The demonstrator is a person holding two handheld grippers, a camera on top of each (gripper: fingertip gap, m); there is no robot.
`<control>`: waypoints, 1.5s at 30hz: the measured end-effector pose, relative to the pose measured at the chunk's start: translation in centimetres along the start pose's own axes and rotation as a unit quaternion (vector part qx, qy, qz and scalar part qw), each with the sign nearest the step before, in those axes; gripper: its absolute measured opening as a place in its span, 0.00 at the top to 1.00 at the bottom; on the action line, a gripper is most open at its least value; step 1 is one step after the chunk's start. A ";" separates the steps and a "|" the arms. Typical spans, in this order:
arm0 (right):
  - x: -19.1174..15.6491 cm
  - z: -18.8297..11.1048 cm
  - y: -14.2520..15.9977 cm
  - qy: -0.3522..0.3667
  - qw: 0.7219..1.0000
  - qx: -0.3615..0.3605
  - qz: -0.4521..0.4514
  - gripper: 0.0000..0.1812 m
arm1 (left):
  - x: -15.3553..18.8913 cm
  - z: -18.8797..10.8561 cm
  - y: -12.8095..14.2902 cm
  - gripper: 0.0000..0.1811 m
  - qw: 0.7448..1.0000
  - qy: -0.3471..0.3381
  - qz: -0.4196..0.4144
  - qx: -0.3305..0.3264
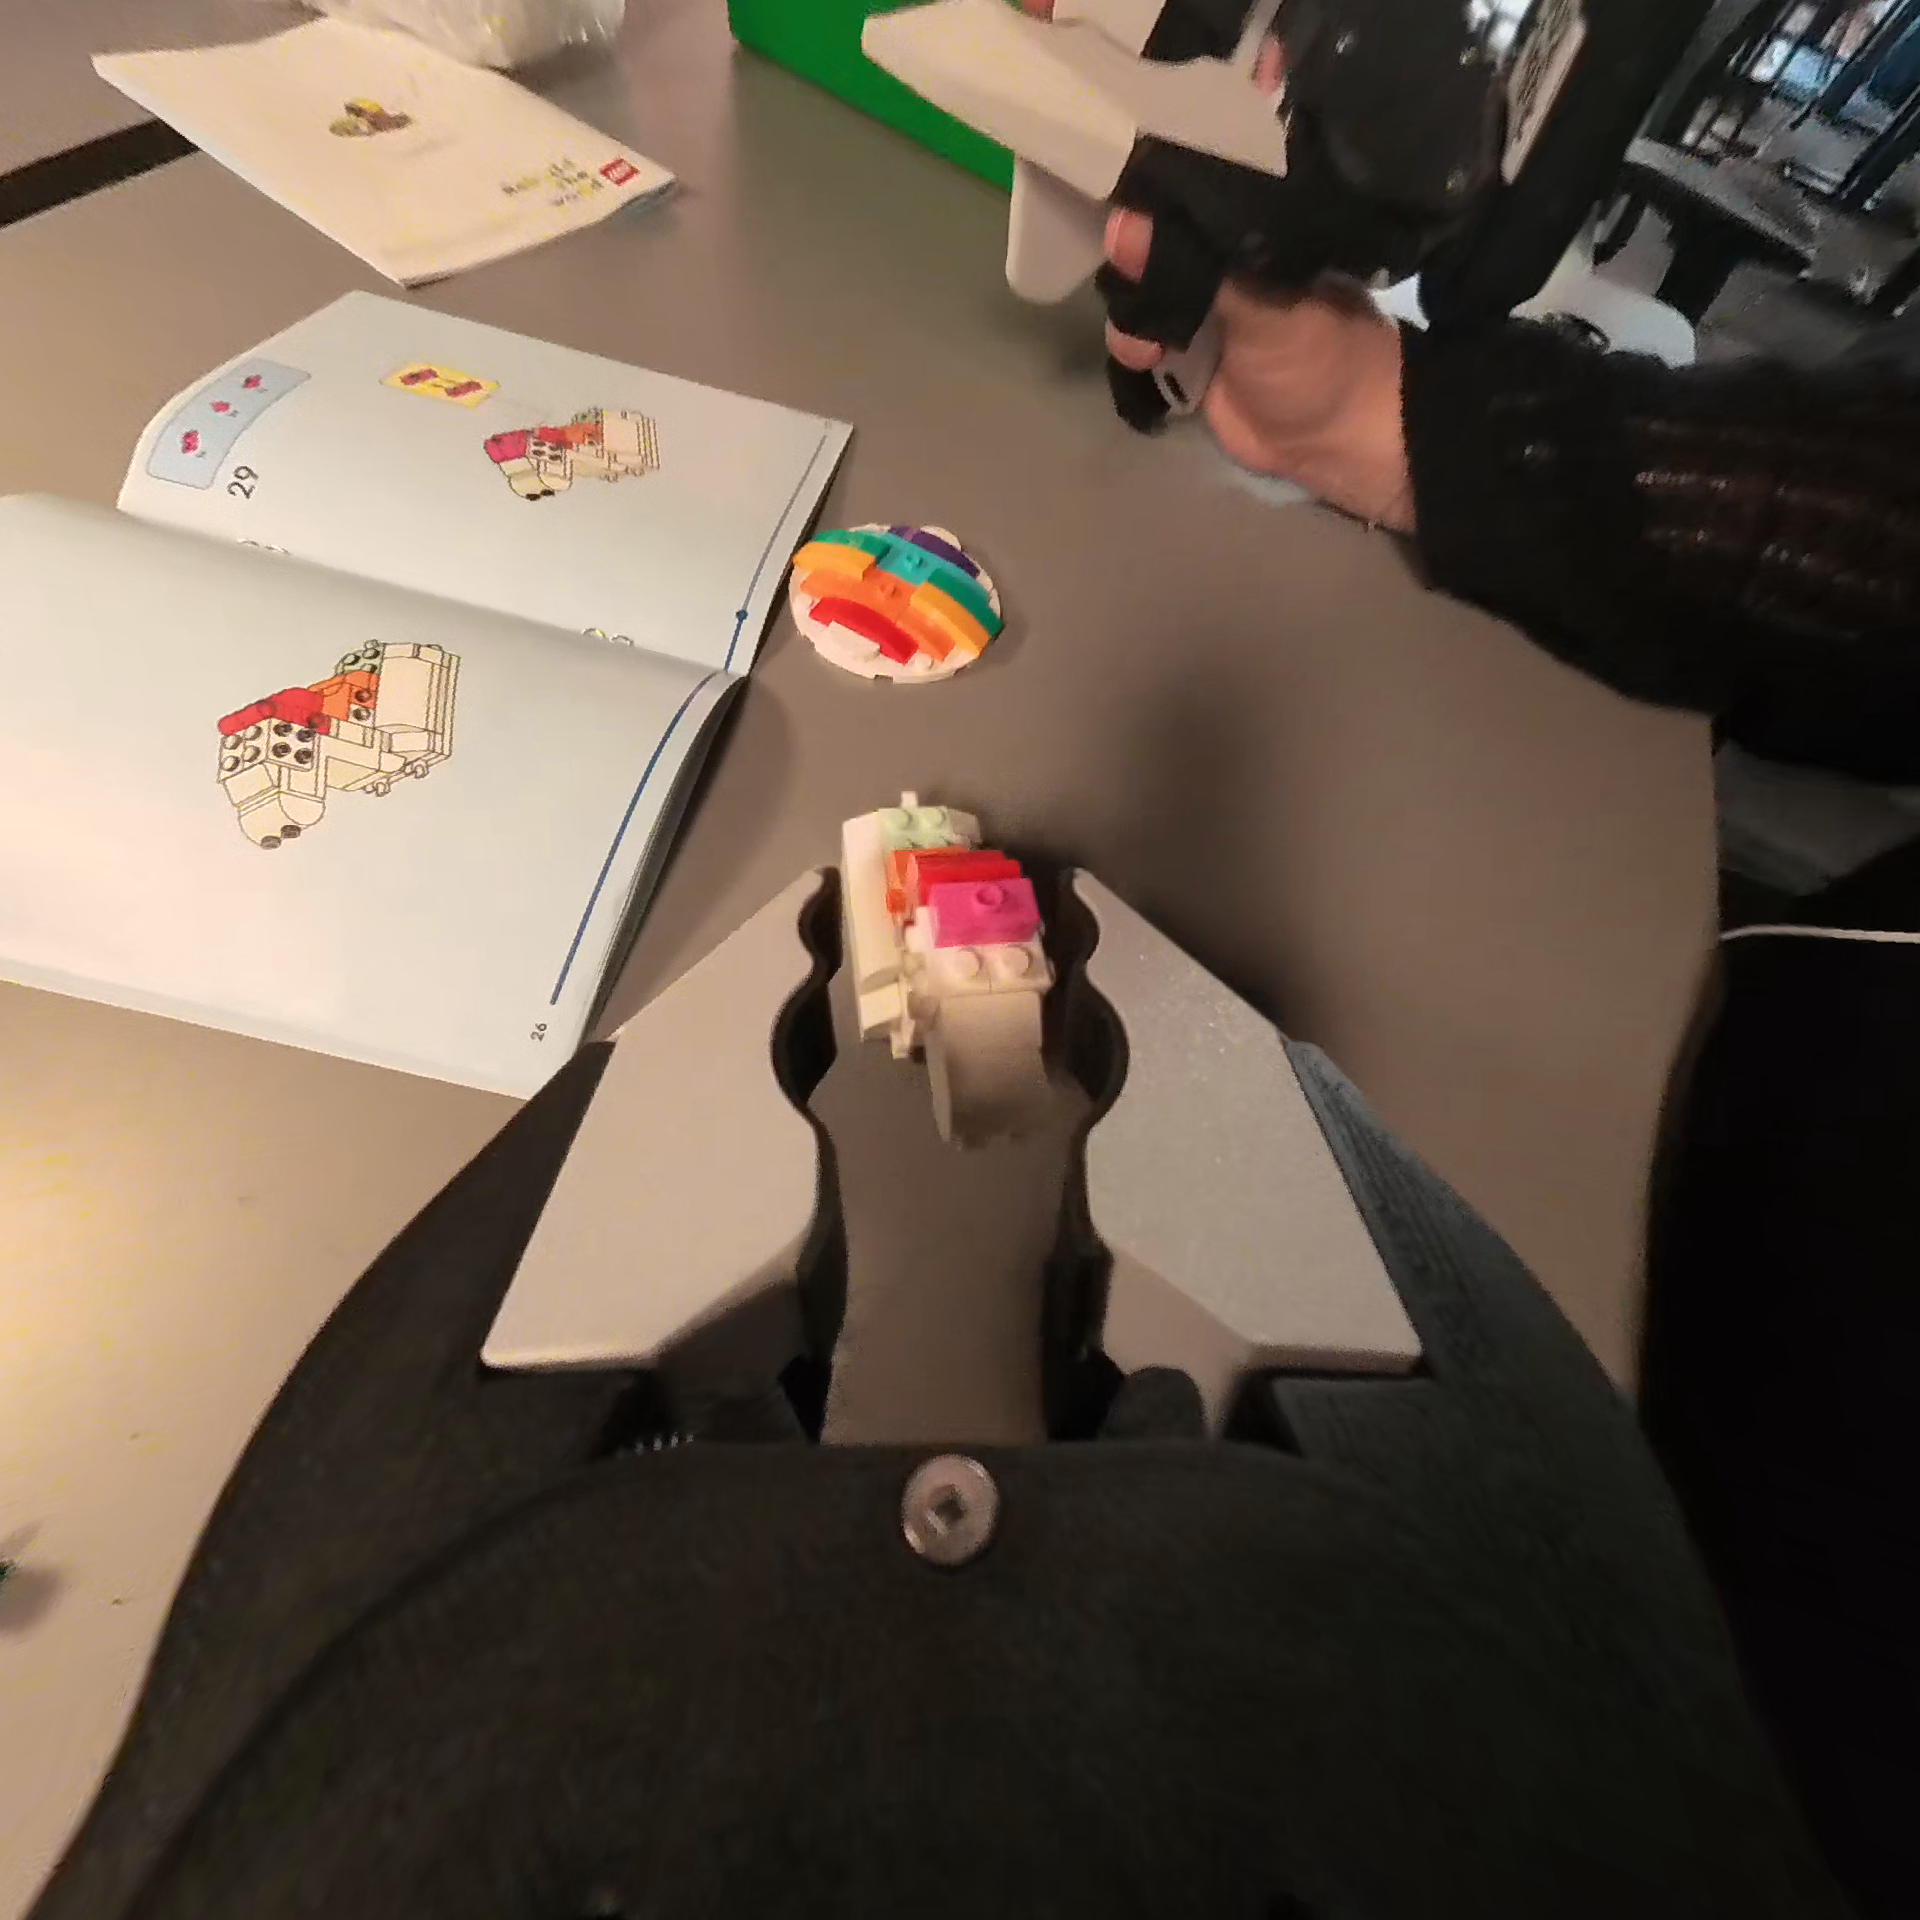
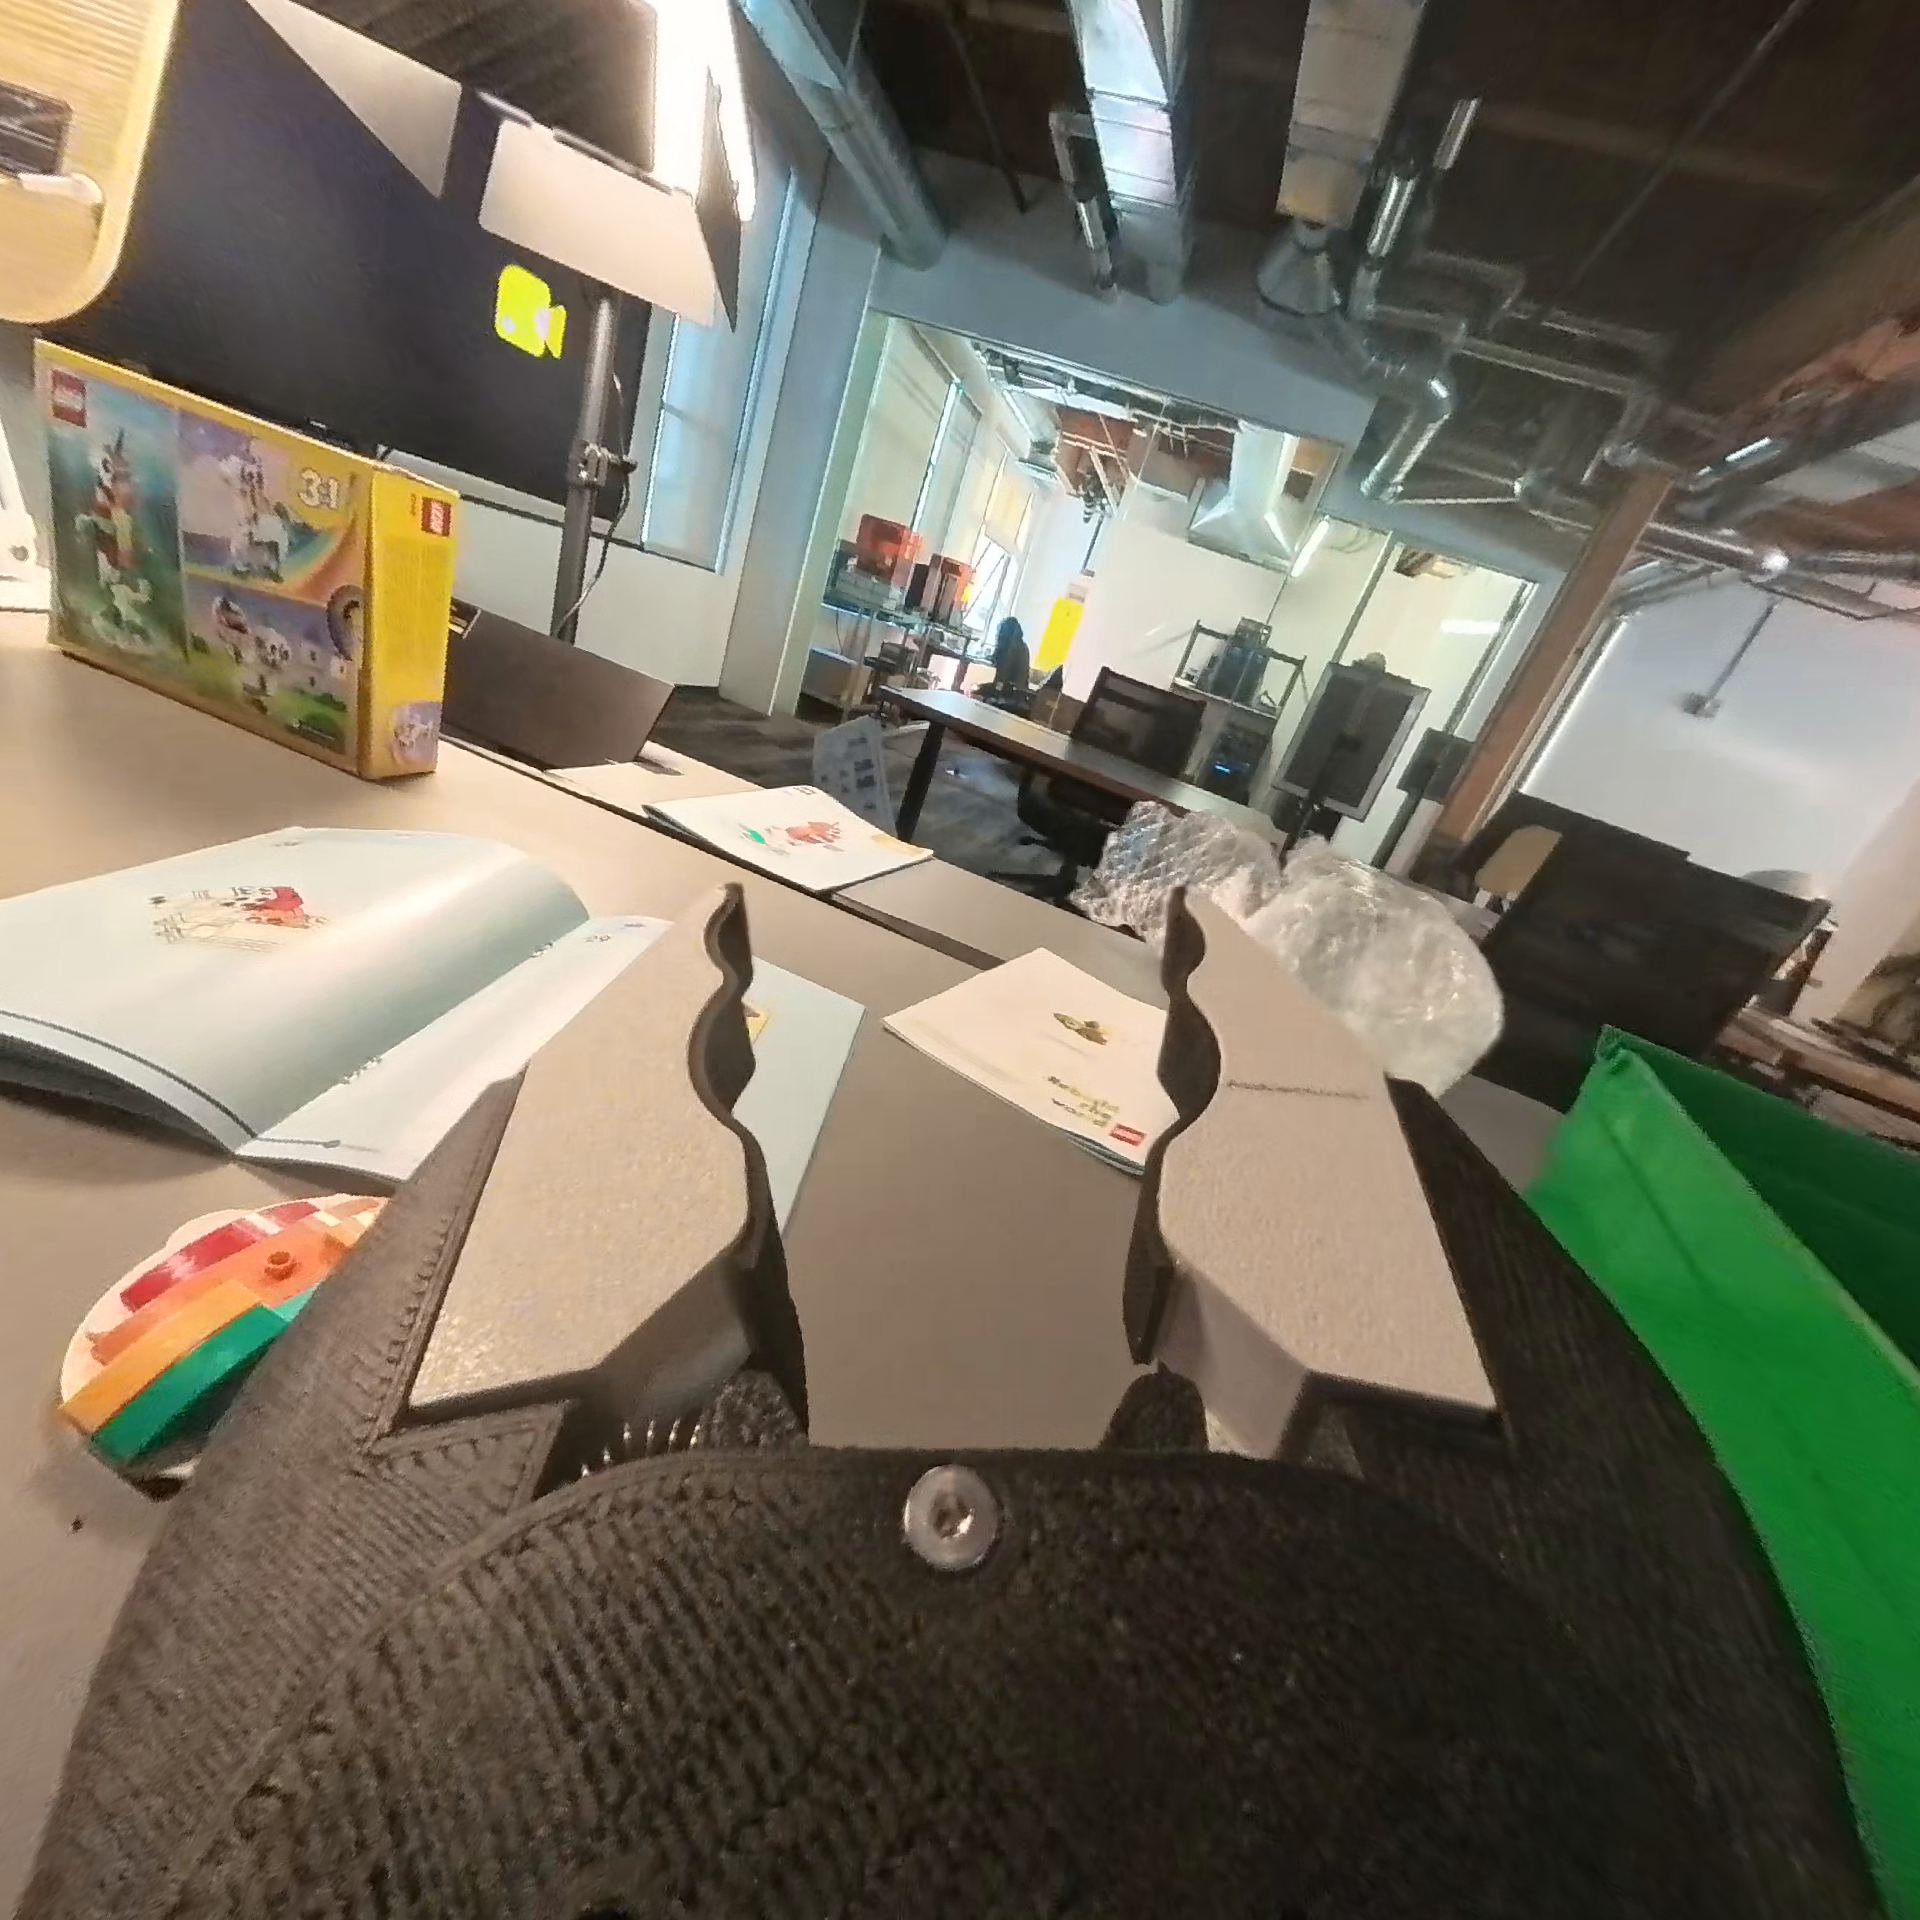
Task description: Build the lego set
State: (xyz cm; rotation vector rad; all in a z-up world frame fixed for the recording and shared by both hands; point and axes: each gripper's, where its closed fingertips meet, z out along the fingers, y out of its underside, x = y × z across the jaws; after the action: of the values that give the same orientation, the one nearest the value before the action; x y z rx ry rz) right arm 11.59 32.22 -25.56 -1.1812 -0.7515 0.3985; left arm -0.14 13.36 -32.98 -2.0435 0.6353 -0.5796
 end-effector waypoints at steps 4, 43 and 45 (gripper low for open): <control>-0.5 -0.1 -0.2 -0.002 0.999 0.011 -0.031 0.57 | -0.2 -0.5 -0.3 0.73 1.000 -0.007 -0.007 0.023; -3.3 -1.1 -0.3 -0.040 0.993 0.010 -0.109 0.64 | -9.0 -32.2 13.7 0.79 0.825 -0.504 -0.185 0.173; -3.2 -1.0 -0.1 -0.035 0.992 0.004 -0.118 0.65 | -8.9 -30.6 14.2 0.87 0.847 -0.461 -0.211 0.159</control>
State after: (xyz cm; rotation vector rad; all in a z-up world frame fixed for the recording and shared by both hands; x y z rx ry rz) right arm 10.04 29.47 -26.67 -1.0599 -0.9386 0.2455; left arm -28.77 -6.55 -31.44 -1.8484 -0.4672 0.1096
